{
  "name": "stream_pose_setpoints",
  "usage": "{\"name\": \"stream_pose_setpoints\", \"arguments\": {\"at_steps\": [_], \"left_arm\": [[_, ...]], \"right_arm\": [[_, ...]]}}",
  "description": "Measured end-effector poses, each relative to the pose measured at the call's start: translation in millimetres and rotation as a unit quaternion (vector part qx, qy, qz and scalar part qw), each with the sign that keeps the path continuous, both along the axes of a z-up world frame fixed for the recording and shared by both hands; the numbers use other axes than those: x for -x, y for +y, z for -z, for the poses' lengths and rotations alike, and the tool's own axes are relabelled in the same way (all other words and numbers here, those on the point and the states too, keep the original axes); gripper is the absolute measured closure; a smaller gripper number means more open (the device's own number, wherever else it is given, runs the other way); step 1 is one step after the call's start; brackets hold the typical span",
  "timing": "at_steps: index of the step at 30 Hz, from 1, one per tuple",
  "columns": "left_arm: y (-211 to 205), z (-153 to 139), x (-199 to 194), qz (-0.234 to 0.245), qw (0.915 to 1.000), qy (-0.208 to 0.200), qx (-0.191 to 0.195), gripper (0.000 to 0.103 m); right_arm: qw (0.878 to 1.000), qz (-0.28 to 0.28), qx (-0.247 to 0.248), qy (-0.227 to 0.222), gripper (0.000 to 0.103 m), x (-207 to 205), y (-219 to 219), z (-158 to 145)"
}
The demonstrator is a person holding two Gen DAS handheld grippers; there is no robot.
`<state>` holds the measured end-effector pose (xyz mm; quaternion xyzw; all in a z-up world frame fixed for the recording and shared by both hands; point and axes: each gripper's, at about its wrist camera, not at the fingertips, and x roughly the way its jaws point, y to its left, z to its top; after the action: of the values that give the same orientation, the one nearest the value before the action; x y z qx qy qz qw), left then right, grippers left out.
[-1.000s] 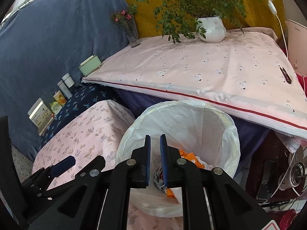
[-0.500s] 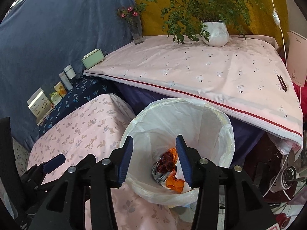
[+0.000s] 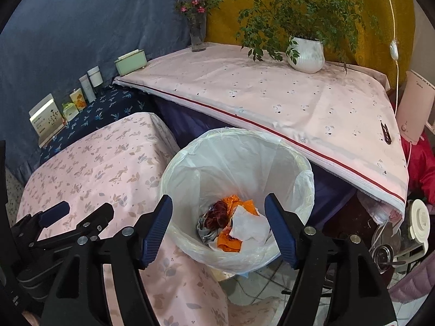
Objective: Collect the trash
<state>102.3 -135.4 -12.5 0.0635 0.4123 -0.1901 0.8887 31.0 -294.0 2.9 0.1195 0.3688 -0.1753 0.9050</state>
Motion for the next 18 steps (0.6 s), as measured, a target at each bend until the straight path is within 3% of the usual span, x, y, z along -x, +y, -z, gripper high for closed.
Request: {"name": "stream_pose_setpoints", "arguments": {"at_steps": [6, 8, 18], "left_arm": [[9.8, 4.9, 7.9, -0.006, 1.0000, 0.000, -0.006, 0.019], [12.6, 7.4, 9.6, -0.007, 0.9999, 0.002, -0.008, 0.019], [24.6, 17.4, 20.5, -0.018, 0.9997, 0.003, -0.018, 0.019]], "right_arm": [[0.999, -0.009, 0.036, 0.013, 0.033, 6.5, 16.4, 2.3], [0.999, -0.011, 0.044, 0.018, 0.023, 9.1, 21.8, 4.9], [0.998, -0.005, 0.060, 0.034, 0.019, 23.6, 32.5, 16.4]]}}
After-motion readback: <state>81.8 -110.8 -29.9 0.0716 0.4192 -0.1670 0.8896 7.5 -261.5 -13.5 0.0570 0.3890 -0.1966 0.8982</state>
